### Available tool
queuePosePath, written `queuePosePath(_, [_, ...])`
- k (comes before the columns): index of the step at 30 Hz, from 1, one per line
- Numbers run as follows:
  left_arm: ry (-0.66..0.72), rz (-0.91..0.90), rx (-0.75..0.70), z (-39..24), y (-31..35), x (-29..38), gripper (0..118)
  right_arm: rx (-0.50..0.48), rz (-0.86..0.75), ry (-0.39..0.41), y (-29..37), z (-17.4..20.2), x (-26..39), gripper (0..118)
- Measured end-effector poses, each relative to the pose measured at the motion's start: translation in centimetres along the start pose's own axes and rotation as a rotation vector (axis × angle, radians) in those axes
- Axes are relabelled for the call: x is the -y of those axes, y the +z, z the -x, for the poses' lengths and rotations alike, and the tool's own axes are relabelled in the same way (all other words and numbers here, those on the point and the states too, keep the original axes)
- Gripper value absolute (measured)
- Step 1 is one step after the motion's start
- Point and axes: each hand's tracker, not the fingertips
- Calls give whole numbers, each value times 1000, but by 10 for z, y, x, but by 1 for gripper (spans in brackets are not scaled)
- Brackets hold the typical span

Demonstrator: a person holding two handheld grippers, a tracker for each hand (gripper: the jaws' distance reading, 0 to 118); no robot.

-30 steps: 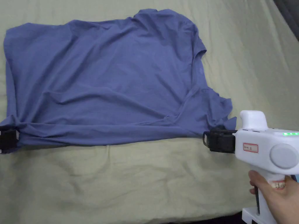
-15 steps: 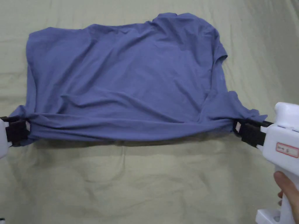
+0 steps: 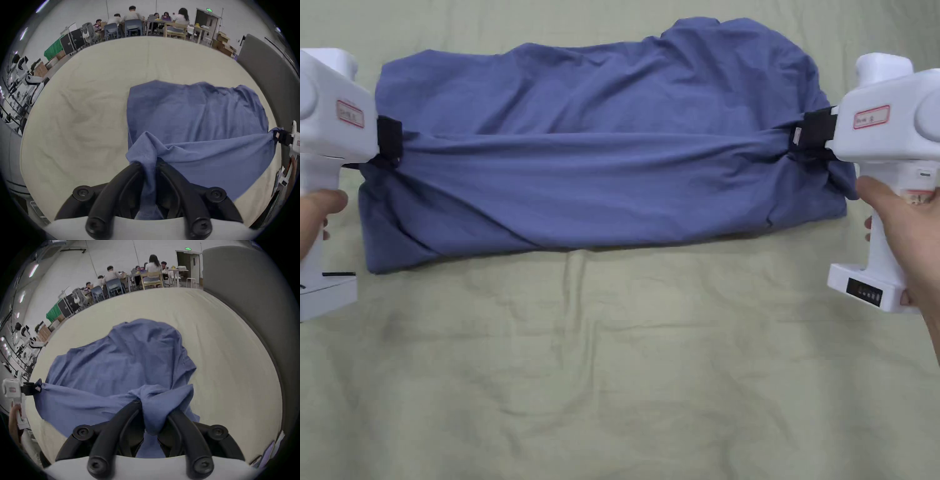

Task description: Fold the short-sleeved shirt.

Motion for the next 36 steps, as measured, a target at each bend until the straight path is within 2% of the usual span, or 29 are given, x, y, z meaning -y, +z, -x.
queuePosePath(3, [-51, 53, -34, -3, -24, 5, 10, 30, 41, 37, -22, 5, 3, 15])
queuePosePath(6, [-32, 44, -21, 0, -31, 10, 10, 28, 29, 34, -26, 7, 7, 16])
queuePosePath(7, [-9, 37, -18, 2, -29, 8, 12, 29, 12, 29, -25, 6, 9, 28])
queuePosePath(8, [8, 29, -24, 2, -28, 9, 17, 33, 18, 28, -26, 8, 9, 57])
queuePosePath(9, [9, 23, -35, 3, -26, 9, 39, 25, 42, 28, -28, 8, 9, 99])
queuePosePath(10, [4, 26, -46, 5, -24, 9, 66, 11, 53, 31, -26, 10, 11, 114])
queuePosePath(11, [3, 30, -43, 7, -22, 11, 83, 12, 46, 31, -21, 9, 13, 117])
queuePosePath(14, [7, -20, -27, 11, 2, 24, 84, -13, 23, 28, 0, 12, 21, 117])
queuePosePath(18, [-36, -172, -17, 11, 59, 61, 84, -46, -65, 42, 55, 10, 42, 117])
queuePosePath(20, [-74, -274, -5, 7, 96, 89, 84, -50, -131, 82, 88, 9, 59, 112])
queuePosePath(21, [-104, -316, 41, 5, 113, 106, 83, -43, -151, 108, 107, 12, 71, 97])
queuePosePath(22, [-121, -339, 52, 2, 126, 123, 73, -38, -159, 125, 122, 14, 82, 73])
queuePosePath(23, [-126, -367, 51, -2, 138, 141, 42, -30, -160, 130, 135, 13, 95, 33])
queuePosePath(24, [-115, -358, 36, -10, 149, 158, 0, -17, -166, 129, 144, 15, 108, 5])
queuePosePath(25, [-91, -347, 18, -16, 151, 170, 0, 21, -186, 117, 151, 16, 121, 5])
queuePosePath(26, [-49, -358, -38, -20, 153, 186, 0, -8, -189, 100, 158, 15, 133, 5])
queuePosePath(28, [-47, -238, 64, -30, 146, 197, 0, -66, -162, 52, 167, 11, 148, 5])
queuePosePath(32, [-79, -257, 12, -35, 135, 195, 0, -27, -153, 90, 179, 13, 164, 5])
queuePosePath(35, [-10, -268, 16, -27, 122, 176, 0, -50, -153, 85, 183, 11, 166, 5])
queuePosePath(36, [33, -261, 23, -21, 116, 166, 13, -62, -150, 76, 183, 10, 166, 5])
